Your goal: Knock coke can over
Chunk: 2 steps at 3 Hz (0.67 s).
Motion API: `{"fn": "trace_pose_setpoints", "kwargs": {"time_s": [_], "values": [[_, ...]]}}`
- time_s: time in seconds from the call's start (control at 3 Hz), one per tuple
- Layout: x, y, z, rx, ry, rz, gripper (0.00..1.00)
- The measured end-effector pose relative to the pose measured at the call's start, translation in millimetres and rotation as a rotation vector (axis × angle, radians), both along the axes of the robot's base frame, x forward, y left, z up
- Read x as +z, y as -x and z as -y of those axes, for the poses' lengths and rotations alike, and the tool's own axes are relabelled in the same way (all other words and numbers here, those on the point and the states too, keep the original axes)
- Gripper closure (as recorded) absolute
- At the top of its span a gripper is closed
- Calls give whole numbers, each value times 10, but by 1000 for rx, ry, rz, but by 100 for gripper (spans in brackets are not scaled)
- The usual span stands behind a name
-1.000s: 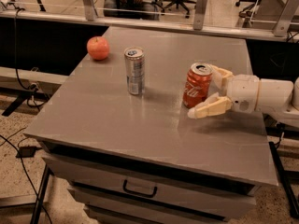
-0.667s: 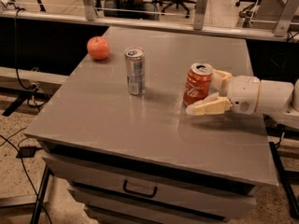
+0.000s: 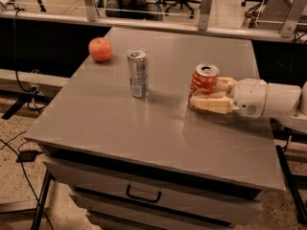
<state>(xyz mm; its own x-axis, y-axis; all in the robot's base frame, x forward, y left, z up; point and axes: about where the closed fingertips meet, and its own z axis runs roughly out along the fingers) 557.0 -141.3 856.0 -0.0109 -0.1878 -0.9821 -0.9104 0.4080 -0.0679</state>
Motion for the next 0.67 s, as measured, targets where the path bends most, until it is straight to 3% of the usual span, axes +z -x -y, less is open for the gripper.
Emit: {"fn": "trace_pose_setpoints", "kwargs": {"time_s": [0.33, 0.67], "values": [[5, 15, 4, 11, 1, -6, 83], [77, 20, 21, 13, 70, -23, 100]]}}
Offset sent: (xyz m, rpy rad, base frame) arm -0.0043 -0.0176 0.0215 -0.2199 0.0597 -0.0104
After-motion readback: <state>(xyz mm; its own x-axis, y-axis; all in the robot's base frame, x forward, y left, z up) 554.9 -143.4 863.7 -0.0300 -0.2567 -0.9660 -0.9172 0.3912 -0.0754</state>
